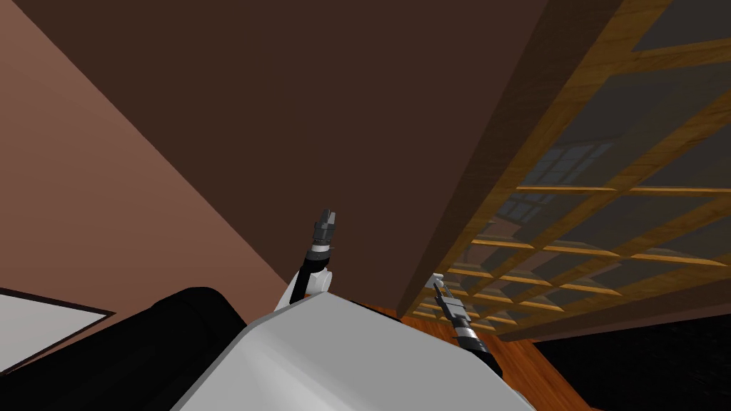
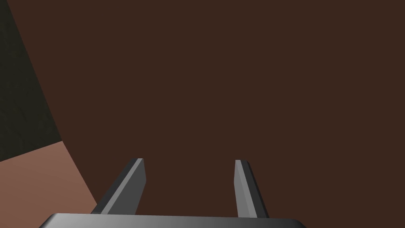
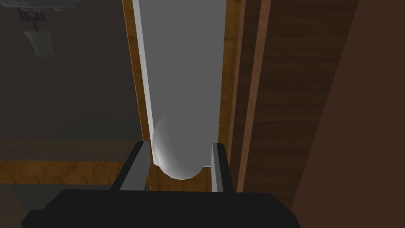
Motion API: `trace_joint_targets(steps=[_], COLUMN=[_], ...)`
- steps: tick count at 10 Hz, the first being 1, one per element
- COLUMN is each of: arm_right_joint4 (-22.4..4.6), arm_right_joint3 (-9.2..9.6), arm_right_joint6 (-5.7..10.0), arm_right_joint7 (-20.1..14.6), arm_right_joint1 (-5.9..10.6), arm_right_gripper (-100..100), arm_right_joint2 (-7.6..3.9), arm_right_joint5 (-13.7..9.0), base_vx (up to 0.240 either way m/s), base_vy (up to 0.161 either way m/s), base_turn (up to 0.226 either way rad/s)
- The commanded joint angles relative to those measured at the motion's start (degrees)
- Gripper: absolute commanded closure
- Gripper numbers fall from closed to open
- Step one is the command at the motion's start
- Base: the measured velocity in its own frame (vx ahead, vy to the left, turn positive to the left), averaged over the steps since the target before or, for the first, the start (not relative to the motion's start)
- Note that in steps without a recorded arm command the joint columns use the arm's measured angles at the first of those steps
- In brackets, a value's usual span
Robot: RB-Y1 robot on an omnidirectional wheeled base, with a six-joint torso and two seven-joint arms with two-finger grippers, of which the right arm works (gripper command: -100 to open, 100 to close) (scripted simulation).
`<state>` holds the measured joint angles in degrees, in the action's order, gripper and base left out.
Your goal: Pull the door open
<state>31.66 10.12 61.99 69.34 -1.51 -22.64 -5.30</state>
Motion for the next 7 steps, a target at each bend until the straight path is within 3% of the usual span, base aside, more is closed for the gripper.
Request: trace_joint_targets(steps=[1,3,7], arm_right_joint4=[0.0,0.0,0.0], arm_right_joint3=[0.22,0.22,-0.25], arm_right_joint6=[-0.11,-0.11,-0.34], arm_right_joint7=[0.0,0.0,-5.2], arm_right_joint1=[0.04,0.04,0.16], arm_right_gripper=[100,100,100], arm_right_joint2=[0.27,0.27,0.17], arm_right_joint5=[0.1,0.1,-0.7], base_vx=[0.000,0.000,-0.025], base_vy=[0.000,0.000,-0.014], base_turn=[0.000,0.000,0.041])
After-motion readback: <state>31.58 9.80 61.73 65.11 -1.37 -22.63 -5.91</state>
